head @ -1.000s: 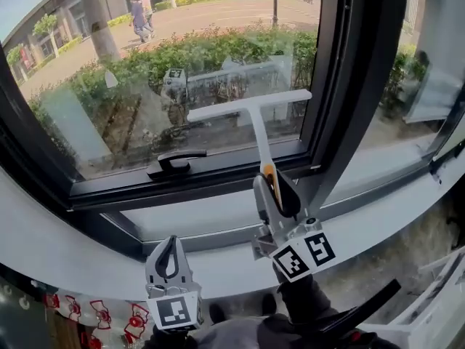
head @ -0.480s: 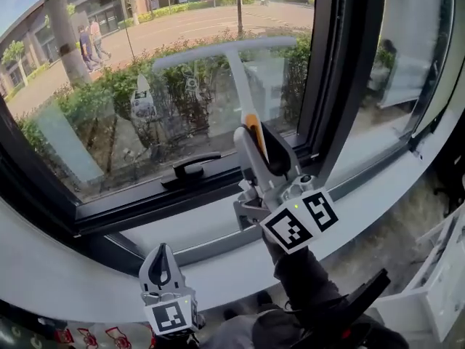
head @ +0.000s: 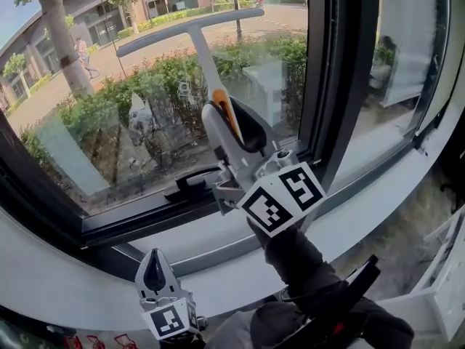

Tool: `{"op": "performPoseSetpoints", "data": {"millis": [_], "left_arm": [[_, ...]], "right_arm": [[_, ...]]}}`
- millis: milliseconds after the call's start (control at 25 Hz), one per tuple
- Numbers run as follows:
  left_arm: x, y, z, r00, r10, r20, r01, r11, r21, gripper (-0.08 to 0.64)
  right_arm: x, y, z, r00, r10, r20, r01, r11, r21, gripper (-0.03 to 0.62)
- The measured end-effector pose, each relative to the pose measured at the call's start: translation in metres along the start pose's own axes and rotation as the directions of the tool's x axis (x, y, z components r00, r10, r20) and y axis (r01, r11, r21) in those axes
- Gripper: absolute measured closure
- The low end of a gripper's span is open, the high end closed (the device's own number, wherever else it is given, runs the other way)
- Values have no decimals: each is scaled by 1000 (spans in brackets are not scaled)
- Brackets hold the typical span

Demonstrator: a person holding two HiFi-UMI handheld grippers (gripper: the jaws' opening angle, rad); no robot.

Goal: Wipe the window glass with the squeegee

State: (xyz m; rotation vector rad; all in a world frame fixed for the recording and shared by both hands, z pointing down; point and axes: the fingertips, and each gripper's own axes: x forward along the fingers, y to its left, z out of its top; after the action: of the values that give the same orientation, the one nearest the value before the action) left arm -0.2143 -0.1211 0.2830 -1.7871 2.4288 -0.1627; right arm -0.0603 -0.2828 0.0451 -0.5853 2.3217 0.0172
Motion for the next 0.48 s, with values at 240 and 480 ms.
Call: {"op": "performPoseSetpoints", "data": {"millis": [240,480], "left_arm": [[-1,8,3,1000,29,10,-29,1000,-2,561],[-2,16,-2,999,51,4,-51,999,-8,561]], "right_arm": [[14,2,-8,1000,14,-9,-14,1000,-1,472],[22,-3,-23,1000,11,-26,-11,1000,13,472]]}}
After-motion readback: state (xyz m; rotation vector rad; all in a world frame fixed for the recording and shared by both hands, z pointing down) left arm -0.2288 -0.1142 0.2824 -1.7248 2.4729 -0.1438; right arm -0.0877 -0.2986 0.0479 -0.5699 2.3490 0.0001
